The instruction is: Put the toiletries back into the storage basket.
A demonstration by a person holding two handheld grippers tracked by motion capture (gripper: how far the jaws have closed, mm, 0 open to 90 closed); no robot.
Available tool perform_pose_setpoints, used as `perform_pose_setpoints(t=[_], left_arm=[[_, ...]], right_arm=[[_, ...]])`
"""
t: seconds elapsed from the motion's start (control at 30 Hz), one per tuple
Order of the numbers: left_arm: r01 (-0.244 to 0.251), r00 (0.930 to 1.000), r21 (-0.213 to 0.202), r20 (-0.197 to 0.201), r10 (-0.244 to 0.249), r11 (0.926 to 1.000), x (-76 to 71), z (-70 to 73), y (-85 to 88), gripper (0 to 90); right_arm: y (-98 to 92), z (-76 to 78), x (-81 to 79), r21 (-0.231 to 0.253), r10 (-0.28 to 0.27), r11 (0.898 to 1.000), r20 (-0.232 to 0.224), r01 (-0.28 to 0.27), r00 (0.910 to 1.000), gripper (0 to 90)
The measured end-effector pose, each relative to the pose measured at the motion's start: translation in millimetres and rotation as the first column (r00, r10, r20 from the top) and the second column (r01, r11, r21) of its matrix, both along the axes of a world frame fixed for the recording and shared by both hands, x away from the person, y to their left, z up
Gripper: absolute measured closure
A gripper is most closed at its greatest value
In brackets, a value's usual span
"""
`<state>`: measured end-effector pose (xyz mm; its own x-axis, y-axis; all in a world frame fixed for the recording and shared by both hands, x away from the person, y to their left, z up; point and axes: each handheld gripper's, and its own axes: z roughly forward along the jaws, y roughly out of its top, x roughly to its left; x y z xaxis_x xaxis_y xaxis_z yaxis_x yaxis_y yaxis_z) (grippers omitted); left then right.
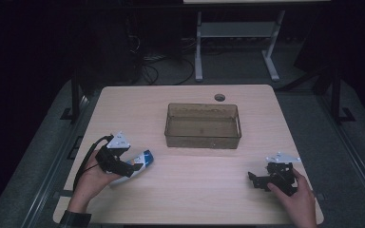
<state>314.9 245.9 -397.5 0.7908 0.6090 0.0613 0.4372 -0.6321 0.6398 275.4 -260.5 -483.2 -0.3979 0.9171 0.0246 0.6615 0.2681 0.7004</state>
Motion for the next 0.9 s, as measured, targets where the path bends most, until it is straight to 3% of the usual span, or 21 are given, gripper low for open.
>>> perform_pose_setpoints(t=[0.53,0.63,0.9], left_arm=[[0.019,0.9975,0.094,-0.070,-0.012,0.9954,23.7,-21.6,-16.1,14.6],[0.033,0.9960,0.139,-0.087,-0.021,0.9897,27.9,-29.8,-21.0,14.6],[0.053,0.9914,0.177,-0.127,-0.031,0.9828,32.0,-40.4,-25.0,14.9]], right_arm=[[0.0,0.0,0.0,0.000,0.000,1.000,0.000,0.000,1.0000,0.7],[0.0,0.0,0.0,0.000,0.000,1.000,0.000,0.000,1.0000,0.7],[0.0,0.0,0.0,0.000,0.000,1.000,0.000,0.000,1.0000,0.7]])
